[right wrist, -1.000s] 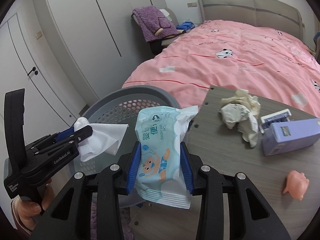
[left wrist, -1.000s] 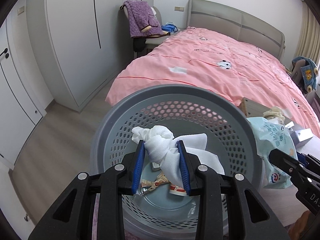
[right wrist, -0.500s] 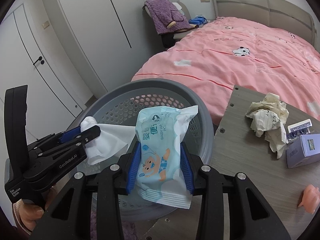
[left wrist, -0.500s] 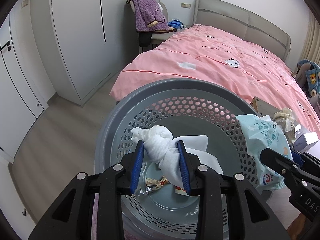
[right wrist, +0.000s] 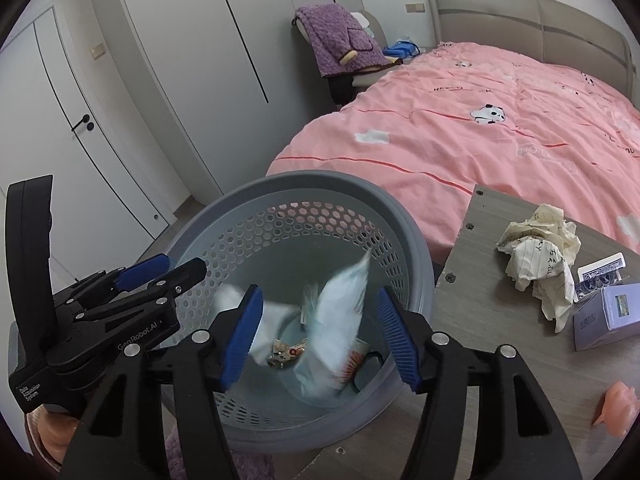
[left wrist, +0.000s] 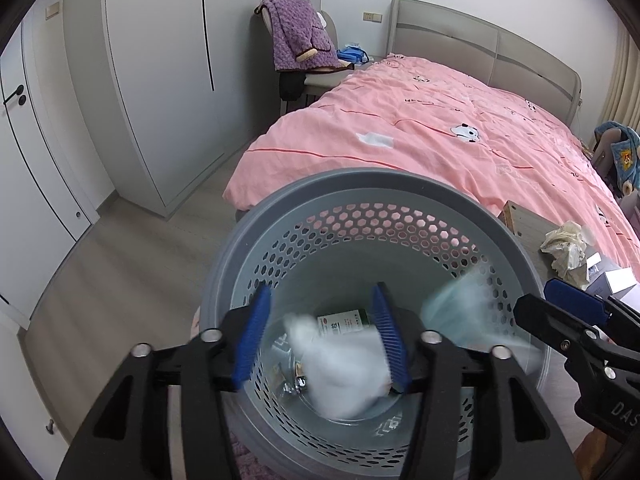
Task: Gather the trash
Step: 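Open both tools to drop the cloth and wipes into the basket, then move both open tools away from the basket back over the table, then lower the right tool onto the pink piggy toy and close it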
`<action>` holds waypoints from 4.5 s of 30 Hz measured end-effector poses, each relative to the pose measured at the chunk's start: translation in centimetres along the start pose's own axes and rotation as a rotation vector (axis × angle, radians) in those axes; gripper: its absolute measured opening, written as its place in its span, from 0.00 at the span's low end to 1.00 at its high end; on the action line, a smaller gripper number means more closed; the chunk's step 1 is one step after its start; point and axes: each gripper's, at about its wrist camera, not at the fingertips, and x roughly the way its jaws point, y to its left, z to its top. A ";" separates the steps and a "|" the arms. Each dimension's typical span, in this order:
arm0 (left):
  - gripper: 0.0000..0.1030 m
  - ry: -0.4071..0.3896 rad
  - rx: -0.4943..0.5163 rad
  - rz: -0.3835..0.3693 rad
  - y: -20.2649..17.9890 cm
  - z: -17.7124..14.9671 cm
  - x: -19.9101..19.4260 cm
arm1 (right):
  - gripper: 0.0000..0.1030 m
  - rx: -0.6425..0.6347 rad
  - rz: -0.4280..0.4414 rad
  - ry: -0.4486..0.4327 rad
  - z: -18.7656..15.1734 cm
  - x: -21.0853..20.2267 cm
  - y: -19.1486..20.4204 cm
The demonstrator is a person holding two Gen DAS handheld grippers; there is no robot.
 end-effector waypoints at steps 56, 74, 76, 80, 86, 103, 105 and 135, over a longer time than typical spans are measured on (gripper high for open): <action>0.72 -0.069 0.002 -0.014 -0.1 -1.7 -6.2 | 0.70 0.024 -0.079 -0.093 -2.5 -6.2 0.1; 0.72 -0.060 0.096 -0.090 -4.9 -2.8 -7.4 | 0.72 0.112 -0.145 -0.171 -4.7 -11.2 -3.6; 0.72 -0.058 0.104 -0.099 -5.3 -2.8 -7.6 | 0.72 0.124 -0.152 -0.173 -5.0 -11.5 -4.3; 0.72 -0.053 0.126 -0.122 -6.8 -2.8 -7.6 | 0.72 0.148 -0.169 -0.177 -5.6 -12.2 -5.6; 0.72 -0.046 0.168 -0.145 -9.2 -3.0 -7.5 | 0.72 0.191 -0.208 -0.190 -6.6 -13.5 -8.0; 0.72 -0.016 0.271 -0.198 -14.7 -3.3 -6.4 | 0.72 0.308 -0.314 -0.167 -9.4 -14.8 -14.3; 0.72 -0.014 0.278 -0.199 -15.1 -3.3 -6.2 | 0.72 0.315 -0.318 -0.157 -9.7 -14.5 -14.7; 0.72 0.030 0.310 -0.222 -16.8 -3.4 -2.9 | 0.60 0.323 -0.388 -0.044 -8.8 -9.0 -16.6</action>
